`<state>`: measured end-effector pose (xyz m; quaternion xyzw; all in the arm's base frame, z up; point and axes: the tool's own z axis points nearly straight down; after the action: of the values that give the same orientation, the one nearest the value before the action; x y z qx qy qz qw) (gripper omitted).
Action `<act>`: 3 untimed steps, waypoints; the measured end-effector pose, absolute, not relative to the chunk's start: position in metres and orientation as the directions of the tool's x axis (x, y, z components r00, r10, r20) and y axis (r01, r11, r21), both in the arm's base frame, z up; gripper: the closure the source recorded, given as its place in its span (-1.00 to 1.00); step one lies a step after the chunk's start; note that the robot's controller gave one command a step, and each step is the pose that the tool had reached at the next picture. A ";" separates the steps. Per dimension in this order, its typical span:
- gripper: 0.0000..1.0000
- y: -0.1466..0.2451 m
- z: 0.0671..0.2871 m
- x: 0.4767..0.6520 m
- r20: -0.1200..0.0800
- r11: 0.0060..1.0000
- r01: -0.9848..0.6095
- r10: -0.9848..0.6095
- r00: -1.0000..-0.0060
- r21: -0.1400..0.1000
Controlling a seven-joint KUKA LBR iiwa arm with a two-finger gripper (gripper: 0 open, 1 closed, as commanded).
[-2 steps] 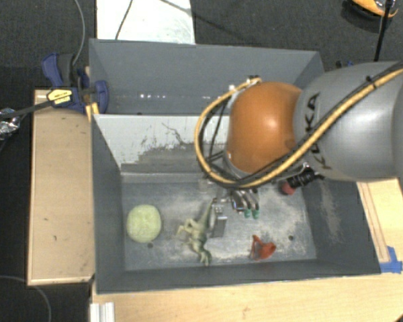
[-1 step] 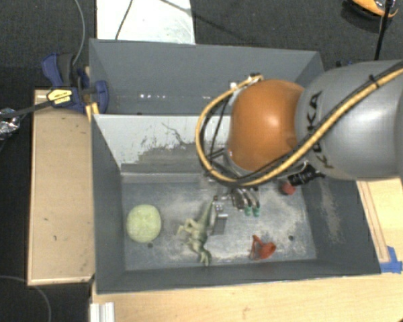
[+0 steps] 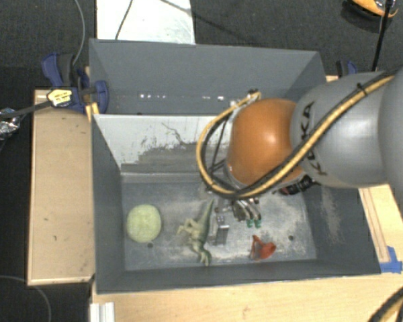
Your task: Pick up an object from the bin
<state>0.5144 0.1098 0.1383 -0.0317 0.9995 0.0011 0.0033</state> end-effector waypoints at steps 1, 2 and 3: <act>-1.00 0.110 0.100 0.522 -0.001 0.980 -0.198 -0.198 -0.980 0.000; 1.00 0.121 0.070 0.522 -0.007 0.978 -0.210 -0.210 -0.978 0.002; 1.00 0.121 0.070 0.522 -0.006 0.978 -0.209 -0.209 -0.978 0.002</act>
Offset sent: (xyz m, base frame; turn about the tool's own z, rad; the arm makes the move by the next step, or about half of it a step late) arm 0.0072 0.0112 -0.0683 -0.1507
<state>0.5220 0.1210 0.0703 -0.1050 0.9945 0.0012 0.0031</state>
